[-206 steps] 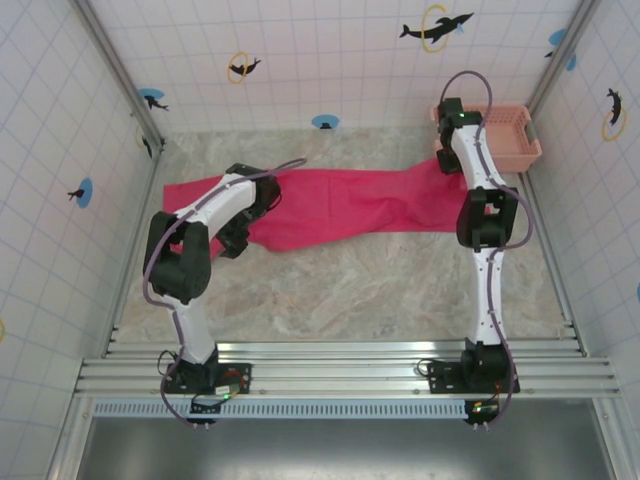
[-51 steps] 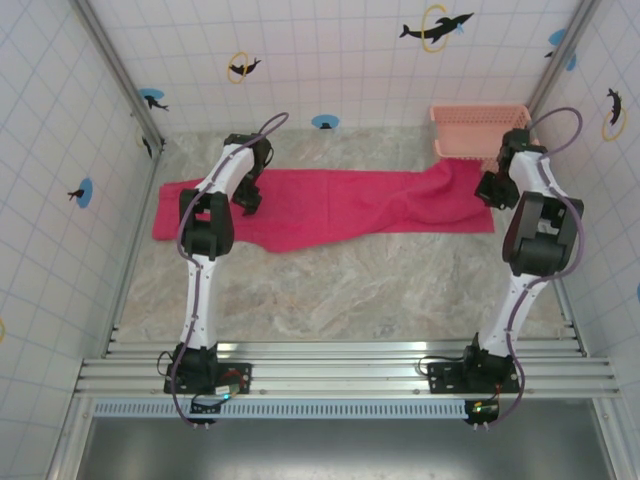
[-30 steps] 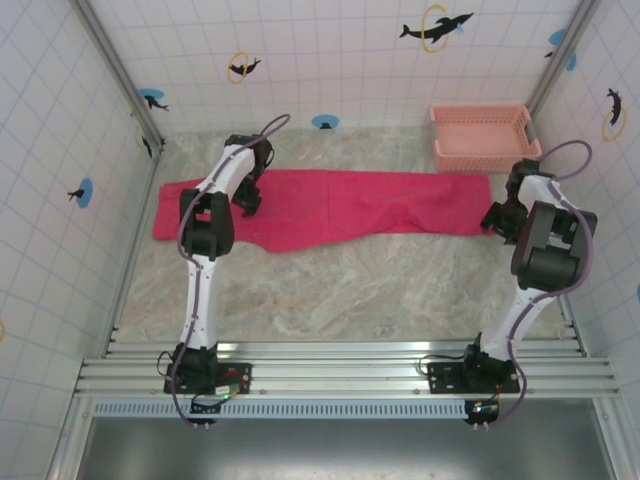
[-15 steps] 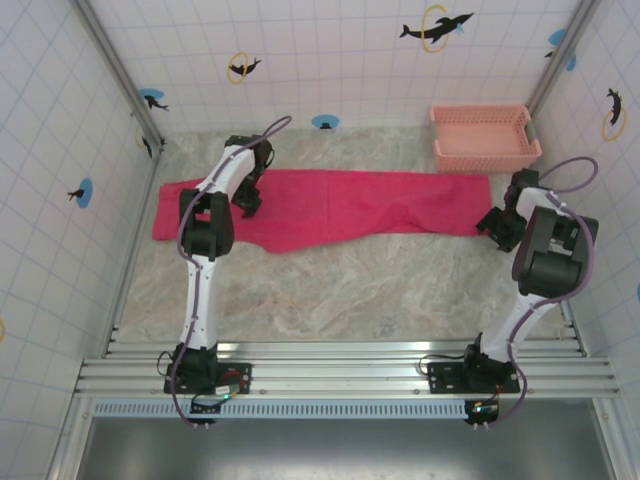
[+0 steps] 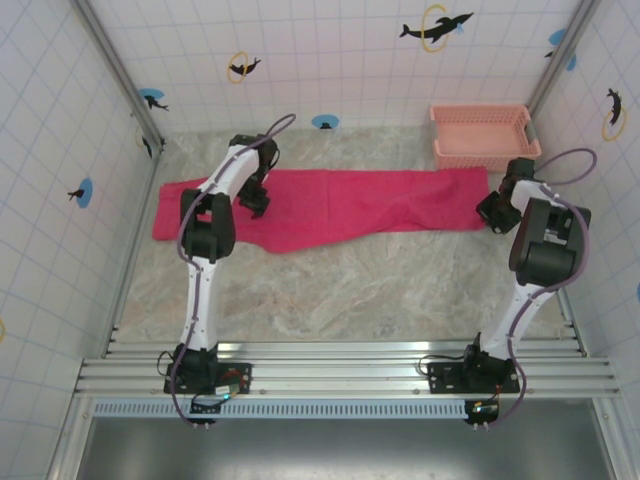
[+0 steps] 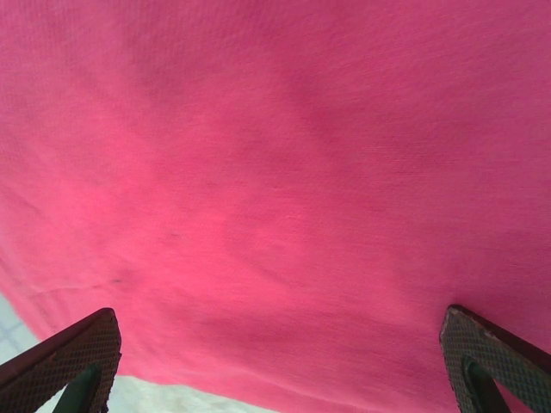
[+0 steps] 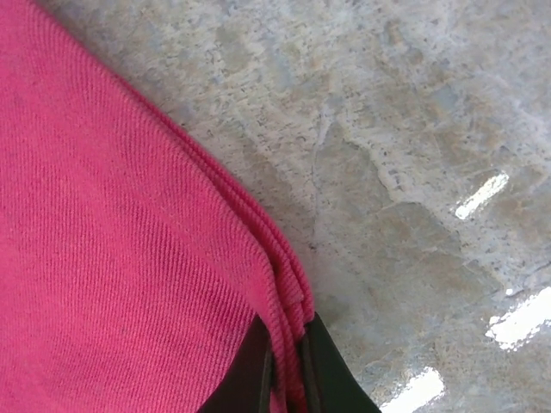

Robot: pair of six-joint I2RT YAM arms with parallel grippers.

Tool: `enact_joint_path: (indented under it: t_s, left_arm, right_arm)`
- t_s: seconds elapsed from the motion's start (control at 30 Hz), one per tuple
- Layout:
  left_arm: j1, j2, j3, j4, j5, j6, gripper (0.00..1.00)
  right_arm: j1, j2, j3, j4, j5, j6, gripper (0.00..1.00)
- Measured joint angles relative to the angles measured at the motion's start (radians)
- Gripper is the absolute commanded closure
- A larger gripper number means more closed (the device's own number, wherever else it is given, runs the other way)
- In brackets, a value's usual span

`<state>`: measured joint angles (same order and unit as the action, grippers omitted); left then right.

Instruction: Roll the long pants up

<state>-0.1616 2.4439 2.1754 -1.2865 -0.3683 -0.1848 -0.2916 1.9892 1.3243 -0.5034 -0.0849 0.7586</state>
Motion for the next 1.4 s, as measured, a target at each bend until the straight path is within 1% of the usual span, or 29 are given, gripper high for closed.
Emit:
enact_joint_path:
  t_s: [0.07,0.17,0.27,0.33,0.4,0.5,0.6,0.77,0.83,0.9,0.97,1.03,1.13,1.2,1.27,1.4]
  left_arm:
    - [-0.037,-0.013,0.01,-0.006,0.055,-0.043,0.03]
    - [-0.105,-0.014,0.068,-0.013,0.139,-0.114,0.03]
    - [-0.175,-0.011,0.152,-0.015,0.217,-0.188,0.03]
    - [-0.217,0.0,0.208,-0.012,0.28,-0.24,0.03]
    - [-0.242,0.012,0.229,-0.008,0.339,-0.284,0.02]
    - [-0.259,0.043,0.23,-0.008,0.421,-0.346,0.03]
    - [-0.259,0.07,0.215,-0.011,0.467,-0.393,0.03]
    - [-0.253,0.063,0.182,-0.048,0.459,-0.418,0.02]
    - [-0.238,0.036,0.142,-0.061,0.447,-0.417,0.03]
    - [-0.204,-0.009,0.087,-0.074,0.44,-0.412,0.02]
    - [-0.153,-0.053,0.045,-0.095,0.426,-0.398,0.03]
    - [-0.08,-0.119,-0.013,-0.095,0.399,-0.388,0.03]
    - [0.04,-0.229,-0.1,-0.081,0.357,-0.378,0.02]
    - [0.119,-0.295,-0.143,-0.066,0.332,-0.369,0.03]
    - [0.173,-0.33,-0.161,-0.061,0.306,-0.36,0.02]
    - [0.245,-0.343,-0.189,-0.042,0.25,-0.334,0.03]
  right_arm:
    - [-0.001,-0.004,-0.002,-0.001,0.001,-0.01,1.0]
    - [-0.003,-0.032,-0.01,-0.021,0.015,-0.037,1.0]
    - [-0.018,-0.112,-0.022,-0.058,0.021,-0.069,1.0]
    - [-0.046,-0.187,-0.022,-0.08,0.021,-0.093,1.0]
    - [-0.081,-0.247,-0.015,-0.102,0.021,-0.117,1.0]
    - [-0.132,-0.281,0.043,-0.16,0.021,-0.17,1.0]
    - [-0.158,-0.277,0.14,-0.227,0.031,-0.245,1.0]
    - [-0.167,-0.276,0.283,-0.311,0.042,-0.361,1.0]
    - [-0.177,-0.28,0.315,-0.326,0.035,-0.399,1.0]
    - [-0.179,-0.289,0.32,-0.331,0.008,-0.42,1.0]
    - [-0.167,-0.295,0.321,-0.346,-0.016,-0.432,1.0]
    - [-0.125,-0.3,0.32,-0.352,-0.035,-0.434,1.0]
    - [0.01,-0.325,0.285,-0.319,-0.058,-0.413,1.0]
    - [0.118,-0.347,0.256,-0.296,-0.057,-0.391,1.0]
    - [0.207,-0.36,0.248,-0.278,-0.063,-0.369,1.0]
    - [0.306,-0.364,0.273,-0.261,-0.056,-0.323,1.0]
